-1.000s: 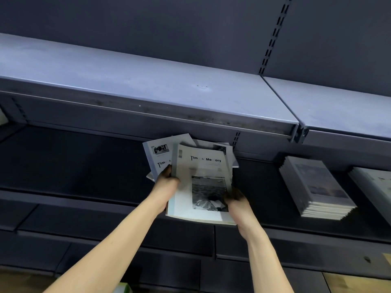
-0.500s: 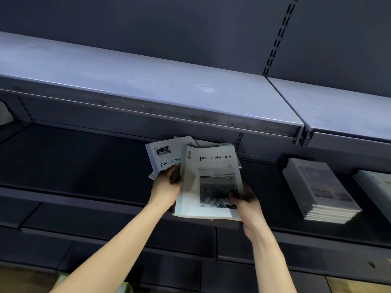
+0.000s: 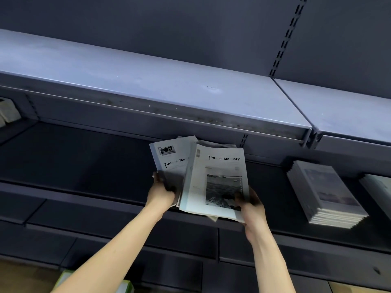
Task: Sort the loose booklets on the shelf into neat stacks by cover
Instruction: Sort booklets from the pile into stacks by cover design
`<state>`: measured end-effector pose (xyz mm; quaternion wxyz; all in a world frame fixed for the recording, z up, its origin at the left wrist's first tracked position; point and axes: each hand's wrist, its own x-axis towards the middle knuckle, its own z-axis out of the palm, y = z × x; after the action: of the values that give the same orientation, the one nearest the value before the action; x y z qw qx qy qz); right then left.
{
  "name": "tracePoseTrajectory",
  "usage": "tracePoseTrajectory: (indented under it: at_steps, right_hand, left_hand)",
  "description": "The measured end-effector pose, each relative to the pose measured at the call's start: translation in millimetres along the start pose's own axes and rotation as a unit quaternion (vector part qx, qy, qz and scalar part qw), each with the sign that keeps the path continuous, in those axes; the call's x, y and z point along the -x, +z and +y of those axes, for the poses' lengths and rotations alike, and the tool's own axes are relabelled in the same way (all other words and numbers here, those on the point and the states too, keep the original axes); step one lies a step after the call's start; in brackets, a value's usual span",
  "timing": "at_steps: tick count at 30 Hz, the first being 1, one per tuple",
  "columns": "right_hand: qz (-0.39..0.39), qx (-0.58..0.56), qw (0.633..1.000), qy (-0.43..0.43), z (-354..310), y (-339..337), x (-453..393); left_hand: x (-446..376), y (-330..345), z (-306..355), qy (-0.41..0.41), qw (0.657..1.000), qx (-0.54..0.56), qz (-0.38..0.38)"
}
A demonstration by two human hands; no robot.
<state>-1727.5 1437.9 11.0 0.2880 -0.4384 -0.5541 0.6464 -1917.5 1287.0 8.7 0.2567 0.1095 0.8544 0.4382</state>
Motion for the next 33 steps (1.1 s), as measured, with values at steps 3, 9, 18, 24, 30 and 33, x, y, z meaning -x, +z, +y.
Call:
tracePoseTrajectory:
  at_steps: [3,9,18,24,30,33]
  right_hand:
    - [0.018,-0.018,0.999,0.021,3,-1,-2]
    - [0.039,-0.046,0.997,0.04,7,-1,-5]
    - [0.024,0.002,1.0,-0.014,-2,12,1]
    - [0.021,-0.009,1.0,-0.014,-3,15,2]
    - [0.033,-0.021,0.999,-0.006,1,14,1]
    - [0.047,-0.025,0.999,-0.011,2,11,-1]
  left_hand:
    - [-1,-11,-2,0.032,0.999,-0.02,-0.004]
    - [-1,-32,-6,0.077,0.996,-0.008,-0.055]
    - [1,-28,-6,0.075,0.991,0.04,-0.103]
    - [12,-24,4,0.086,0.991,0.049,-0.095]
    - [9,-22,4,0.108,0.989,0.035,-0.095]
    - [7,-23,-1,0.103,0.989,0.033,-0.1]
